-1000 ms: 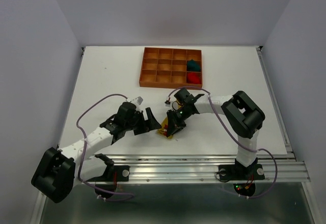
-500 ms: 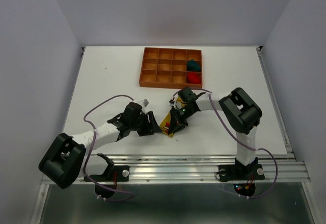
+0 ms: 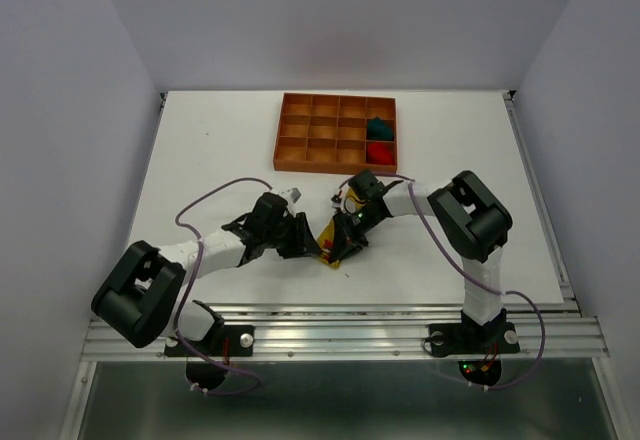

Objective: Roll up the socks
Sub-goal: Roll the sock at the center of the board.

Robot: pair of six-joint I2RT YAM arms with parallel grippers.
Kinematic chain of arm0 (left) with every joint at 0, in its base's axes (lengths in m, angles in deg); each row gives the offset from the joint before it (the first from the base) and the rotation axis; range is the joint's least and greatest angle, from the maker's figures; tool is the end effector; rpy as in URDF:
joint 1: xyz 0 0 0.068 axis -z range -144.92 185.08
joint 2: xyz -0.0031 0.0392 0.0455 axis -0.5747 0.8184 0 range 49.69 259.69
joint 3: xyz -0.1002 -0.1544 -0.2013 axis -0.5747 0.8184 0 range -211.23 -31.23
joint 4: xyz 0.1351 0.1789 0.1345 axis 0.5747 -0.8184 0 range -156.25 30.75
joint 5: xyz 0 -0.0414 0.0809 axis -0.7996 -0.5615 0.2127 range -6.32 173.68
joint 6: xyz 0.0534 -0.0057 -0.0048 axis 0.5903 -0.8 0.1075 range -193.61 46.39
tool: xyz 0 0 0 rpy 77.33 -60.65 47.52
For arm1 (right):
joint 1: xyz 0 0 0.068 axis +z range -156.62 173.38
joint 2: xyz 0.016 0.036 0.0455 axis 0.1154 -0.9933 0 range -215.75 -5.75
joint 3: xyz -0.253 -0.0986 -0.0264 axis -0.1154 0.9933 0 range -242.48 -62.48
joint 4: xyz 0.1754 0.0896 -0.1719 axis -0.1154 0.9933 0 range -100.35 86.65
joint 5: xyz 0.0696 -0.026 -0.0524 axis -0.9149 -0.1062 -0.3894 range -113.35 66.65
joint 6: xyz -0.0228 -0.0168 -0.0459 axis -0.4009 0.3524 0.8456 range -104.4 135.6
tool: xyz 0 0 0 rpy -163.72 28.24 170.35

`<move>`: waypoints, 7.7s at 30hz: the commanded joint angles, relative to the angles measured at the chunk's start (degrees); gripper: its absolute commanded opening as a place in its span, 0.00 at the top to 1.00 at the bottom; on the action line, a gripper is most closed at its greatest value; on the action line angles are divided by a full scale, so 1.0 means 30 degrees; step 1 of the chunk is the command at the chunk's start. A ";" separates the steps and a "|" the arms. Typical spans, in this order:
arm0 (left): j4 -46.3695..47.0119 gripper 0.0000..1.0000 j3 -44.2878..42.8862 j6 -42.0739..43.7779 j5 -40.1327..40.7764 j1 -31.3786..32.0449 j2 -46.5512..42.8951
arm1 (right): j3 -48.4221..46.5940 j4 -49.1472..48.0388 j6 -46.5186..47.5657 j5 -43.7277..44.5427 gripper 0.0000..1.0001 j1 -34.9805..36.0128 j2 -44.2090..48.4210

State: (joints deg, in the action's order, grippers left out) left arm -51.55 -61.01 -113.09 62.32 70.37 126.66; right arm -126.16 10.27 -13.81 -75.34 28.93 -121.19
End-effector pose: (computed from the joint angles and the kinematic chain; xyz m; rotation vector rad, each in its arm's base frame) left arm 0.1995 -0.1571 0.1636 0.1280 2.4495 -1.0664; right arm 0.2776 0.2330 0.1052 0.3357 -2.5865 -1.2862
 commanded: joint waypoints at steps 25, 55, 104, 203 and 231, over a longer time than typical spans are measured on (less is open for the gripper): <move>-0.5057 1.00 -0.5043 -0.2483 0.3488 0.0571 0.6099 | -0.1801 0.1945 0.3561 0.5637 0.59 -0.0336 0.2557; -0.6933 1.00 -0.6773 -0.2600 0.4280 0.1157 0.7625 | 0.2887 -0.3064 0.6287 1.3492 0.60 0.4498 0.7923; -0.6875 0.36 -0.4871 -0.3303 0.5012 0.1128 0.2940 | 0.2887 -0.0106 0.1866 1.2323 0.99 0.5054 0.4671; -1.2233 1.00 -0.7973 -0.3216 0.4164 0.2563 0.4782 | 0.6228 -0.6112 0.9537 1.8195 0.51 0.9738 1.2554; -1.3613 1.00 -0.9233 -0.2806 0.3548 0.2563 0.5808 | 0.3766 -0.4589 1.2117 2.4007 0.60 1.3111 0.6869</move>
State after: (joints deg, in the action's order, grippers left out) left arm -89.95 -86.51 -122.58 73.18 77.84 143.76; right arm -112.63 -4.09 22.06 -6.55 67.44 -99.53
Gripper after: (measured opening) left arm 0.041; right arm 0.413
